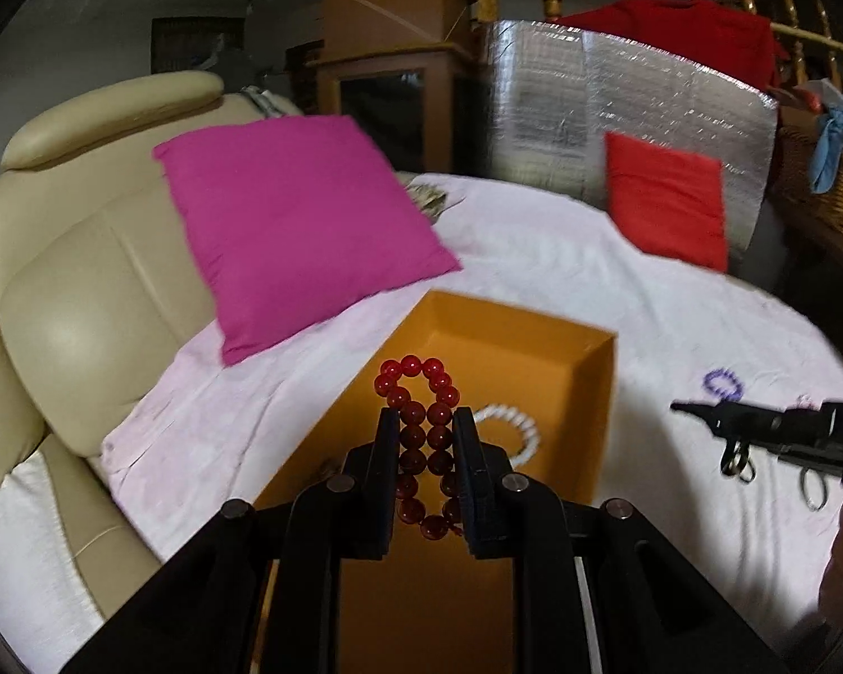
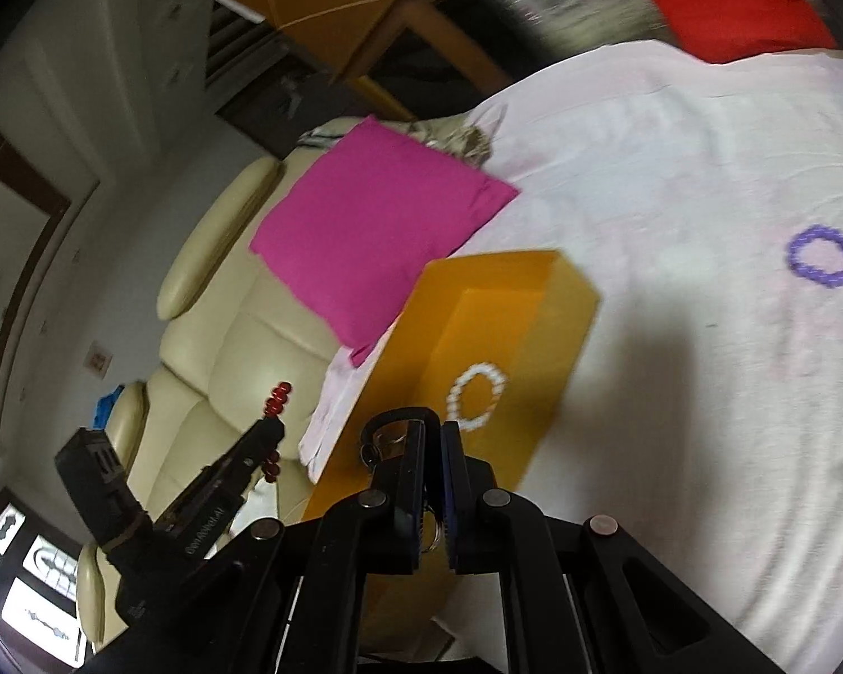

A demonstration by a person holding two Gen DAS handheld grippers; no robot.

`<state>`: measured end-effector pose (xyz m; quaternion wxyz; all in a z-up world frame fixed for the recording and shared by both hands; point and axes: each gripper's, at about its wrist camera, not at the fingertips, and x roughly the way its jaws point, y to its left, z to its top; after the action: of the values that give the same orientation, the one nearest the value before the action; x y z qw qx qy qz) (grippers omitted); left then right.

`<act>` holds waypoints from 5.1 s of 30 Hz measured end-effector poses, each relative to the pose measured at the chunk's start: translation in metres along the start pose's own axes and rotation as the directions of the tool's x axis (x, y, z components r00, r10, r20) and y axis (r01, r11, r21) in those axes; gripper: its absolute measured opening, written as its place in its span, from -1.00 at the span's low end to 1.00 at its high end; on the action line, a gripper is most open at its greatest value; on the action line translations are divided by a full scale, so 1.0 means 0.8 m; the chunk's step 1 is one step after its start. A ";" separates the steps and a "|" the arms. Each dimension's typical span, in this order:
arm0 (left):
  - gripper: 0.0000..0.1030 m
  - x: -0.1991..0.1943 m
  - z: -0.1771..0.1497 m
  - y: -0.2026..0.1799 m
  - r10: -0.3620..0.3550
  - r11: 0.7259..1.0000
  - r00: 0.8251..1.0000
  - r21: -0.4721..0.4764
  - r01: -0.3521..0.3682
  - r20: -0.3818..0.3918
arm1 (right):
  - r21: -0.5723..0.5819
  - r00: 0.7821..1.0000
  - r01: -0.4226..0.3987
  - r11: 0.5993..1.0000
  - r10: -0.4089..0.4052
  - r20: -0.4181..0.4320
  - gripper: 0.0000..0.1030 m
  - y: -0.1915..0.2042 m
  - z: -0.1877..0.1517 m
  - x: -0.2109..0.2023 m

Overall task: Organize jewelry
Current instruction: 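Lower the red bracelet into the orange box with the left gripper while the right releases the bangle there, then grasp the purple bead bracelet with the left gripper while the right grasps the black hair tie, then carry the purple bracelet with the left gripper while the right carries the hair tie toward the box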

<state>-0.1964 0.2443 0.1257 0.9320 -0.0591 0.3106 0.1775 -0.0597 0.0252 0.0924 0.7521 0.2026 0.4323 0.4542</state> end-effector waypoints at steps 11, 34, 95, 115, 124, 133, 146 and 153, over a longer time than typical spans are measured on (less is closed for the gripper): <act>-0.62 0.015 -0.048 0.029 0.040 0.999 0.994 0.010 -0.039 -0.101 | -0.067 0.995 -0.025 0.997 0.019 -0.097 -0.88 0.035 -0.024 0.079; 0.11 0.009 -0.022 -0.047 -0.009 0.998 0.996 0.069 0.015 -0.084 | 0.067 0.993 0.108 0.992 -0.111 0.039 -0.51 -0.057 0.009 -0.021; 0.26 0.246 0.013 -0.421 -0.431 0.852 0.839 0.156 0.500 -0.333 | 0.403 0.596 0.727 0.555 -0.803 0.031 -0.78 -0.364 0.043 -0.285; -0.81 0.193 0.010 -0.427 -0.543 0.782 0.781 0.152 0.604 -0.309 | 0.414 0.669 0.630 0.657 -0.730 0.141 -0.78 -0.327 0.044 -0.291; -0.82 0.160 0.024 -0.413 -0.557 0.784 0.791 0.155 0.601 -0.252 | 0.374 0.703 0.600 0.707 -0.689 0.176 -0.78 -0.300 0.046 -0.284; -0.81 0.130 0.031 -0.393 -0.548 0.796 0.812 0.171 0.580 -0.203 | 0.327 0.720 0.593 0.736 -0.666 0.194 -0.78 -0.268 0.045 -0.267; -0.81 0.096 0.043 -0.360 -0.538 0.816 0.830 0.154 0.557 -0.146 | 0.218 0.775 0.544 0.810 -0.585 0.240 -0.78 -0.200 0.044 -0.221; -0.81 0.090 0.052 -0.324 -0.506 0.846 0.855 0.128 0.517 -0.111 | 0.154 0.810 0.516 0.843 -0.538 0.234 -0.78 -0.161 0.043 -0.176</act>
<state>-0.0246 0.0338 0.1157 0.9352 -0.0741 0.3302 -0.1041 0.0046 -0.1577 0.0867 0.8907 0.1654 0.3843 0.1778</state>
